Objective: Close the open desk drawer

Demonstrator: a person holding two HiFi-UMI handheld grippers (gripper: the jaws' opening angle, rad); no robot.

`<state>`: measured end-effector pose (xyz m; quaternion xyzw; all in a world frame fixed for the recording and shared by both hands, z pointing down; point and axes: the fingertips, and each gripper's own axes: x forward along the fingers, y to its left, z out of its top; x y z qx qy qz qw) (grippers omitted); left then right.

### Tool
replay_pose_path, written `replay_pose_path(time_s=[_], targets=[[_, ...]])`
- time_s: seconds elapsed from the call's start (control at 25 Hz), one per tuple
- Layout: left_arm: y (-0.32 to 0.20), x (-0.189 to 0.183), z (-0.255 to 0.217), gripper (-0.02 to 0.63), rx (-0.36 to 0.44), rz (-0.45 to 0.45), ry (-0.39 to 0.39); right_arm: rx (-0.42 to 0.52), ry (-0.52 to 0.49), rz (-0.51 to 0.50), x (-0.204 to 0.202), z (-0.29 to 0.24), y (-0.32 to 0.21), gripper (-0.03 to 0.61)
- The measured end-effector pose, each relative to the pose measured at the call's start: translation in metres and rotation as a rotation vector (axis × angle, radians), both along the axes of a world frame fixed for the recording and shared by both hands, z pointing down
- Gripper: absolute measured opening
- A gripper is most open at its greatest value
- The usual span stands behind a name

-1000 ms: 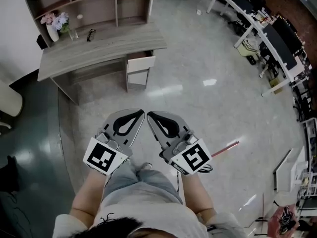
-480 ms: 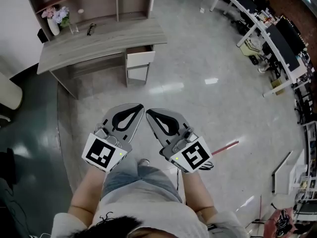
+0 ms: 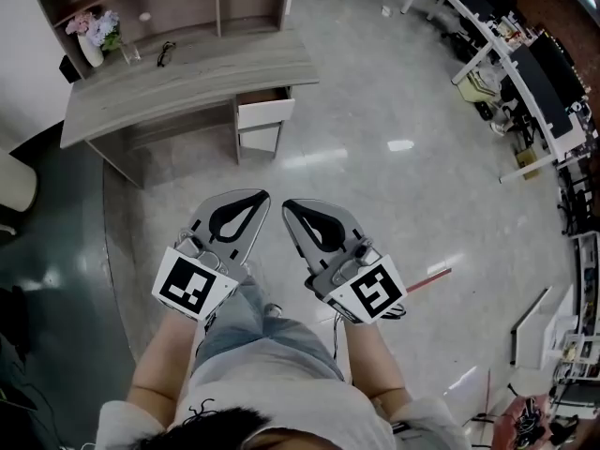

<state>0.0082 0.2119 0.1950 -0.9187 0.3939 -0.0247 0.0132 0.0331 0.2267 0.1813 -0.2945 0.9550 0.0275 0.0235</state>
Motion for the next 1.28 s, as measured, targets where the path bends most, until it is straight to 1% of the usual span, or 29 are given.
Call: replay_pose_path(time_s=[0.28,0.48,0.64,0.92,1.08,1.28], targets=[[-0.074,-0.017,-0.003,0.011,0.01,0.018,0.008,0.004,0.005,0.015,-0.02,-0.002,-0.075,0.008],[-0.123,-0.033,-0.002,0.011,0.016,0.047,0.013,0.005,0.002,0.045,-0.037,0.0,-0.125,0.008],[-0.14,-0.04,-0.002,0.011,0.024,0.066,0.007,0.005,0.004,0.059,-0.043,-0.002,-0.142,0.008],[-0.155,-0.035,-0.002,0.011,0.025,0.068,0.017,-0.001,0.009,0.055,-0.04,-0.003,-0.159,0.008],[-0.174,-0.035,0.001,0.011,0.024,0.041,0.021,-0.006,0.012,0.02,-0.041,0.003,-0.181,0.008],[-0.202,-0.023,0.003,0.011,0.029,-0.007,0.018,-0.007,0.017,-0.035,-0.032,0.006,-0.213,0.008]])
